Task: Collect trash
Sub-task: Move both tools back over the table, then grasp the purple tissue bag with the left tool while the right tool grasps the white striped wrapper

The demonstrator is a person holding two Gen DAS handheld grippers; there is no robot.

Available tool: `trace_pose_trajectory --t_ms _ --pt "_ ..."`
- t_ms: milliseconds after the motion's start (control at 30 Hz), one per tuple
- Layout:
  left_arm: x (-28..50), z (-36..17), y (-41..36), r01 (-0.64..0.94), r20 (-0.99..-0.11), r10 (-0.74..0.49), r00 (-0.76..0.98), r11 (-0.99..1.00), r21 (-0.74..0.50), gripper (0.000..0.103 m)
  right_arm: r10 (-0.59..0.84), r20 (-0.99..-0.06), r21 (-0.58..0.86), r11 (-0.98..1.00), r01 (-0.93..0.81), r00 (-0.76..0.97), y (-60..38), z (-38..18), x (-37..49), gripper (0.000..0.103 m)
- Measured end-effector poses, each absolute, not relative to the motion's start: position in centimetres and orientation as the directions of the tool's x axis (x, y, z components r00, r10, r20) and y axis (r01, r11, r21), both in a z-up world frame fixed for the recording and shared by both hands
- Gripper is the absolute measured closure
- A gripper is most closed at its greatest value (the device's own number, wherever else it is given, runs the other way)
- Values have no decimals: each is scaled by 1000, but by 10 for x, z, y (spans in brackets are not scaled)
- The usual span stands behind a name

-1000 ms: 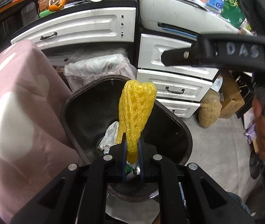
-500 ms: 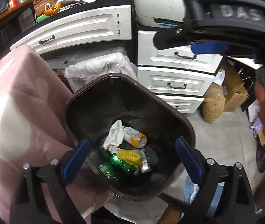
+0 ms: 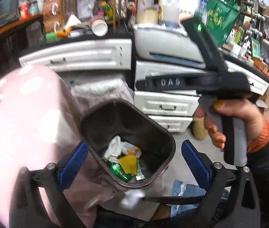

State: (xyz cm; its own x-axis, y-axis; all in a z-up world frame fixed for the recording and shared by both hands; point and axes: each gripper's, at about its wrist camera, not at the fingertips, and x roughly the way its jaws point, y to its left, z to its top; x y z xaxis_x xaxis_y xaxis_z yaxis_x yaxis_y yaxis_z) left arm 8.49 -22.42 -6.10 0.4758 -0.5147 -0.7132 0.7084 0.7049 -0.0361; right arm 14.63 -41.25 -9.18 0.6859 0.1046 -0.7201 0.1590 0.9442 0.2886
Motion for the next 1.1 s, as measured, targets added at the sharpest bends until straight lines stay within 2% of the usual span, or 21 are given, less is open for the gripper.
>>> trace_pose_trajectory --t_ms 233,800,900,1000,1100 --pt "90 -31 -172 635 -656 -483 580 772 -8 5 197 -683 305 952 29 703 -364 -63 152 13" --pt "164 -13 13 296 -633 -138 762 943 151 5 391 -688 241 918 -316 611 -214 -35 181 12" --pt "190 -12 40 284 -646 -91 758 937 202 5 403 -691 234 910 -342 600 -198 -33 186 12" --pt "216 -21 56 289 -662 -9 749 904 316 5 418 -696 238 901 -362 584 -186 -31 190 12" --pt "235 -33 68 311 -695 20 718 885 347 5 429 -705 241 894 -379 565 -175 -31 196 12"
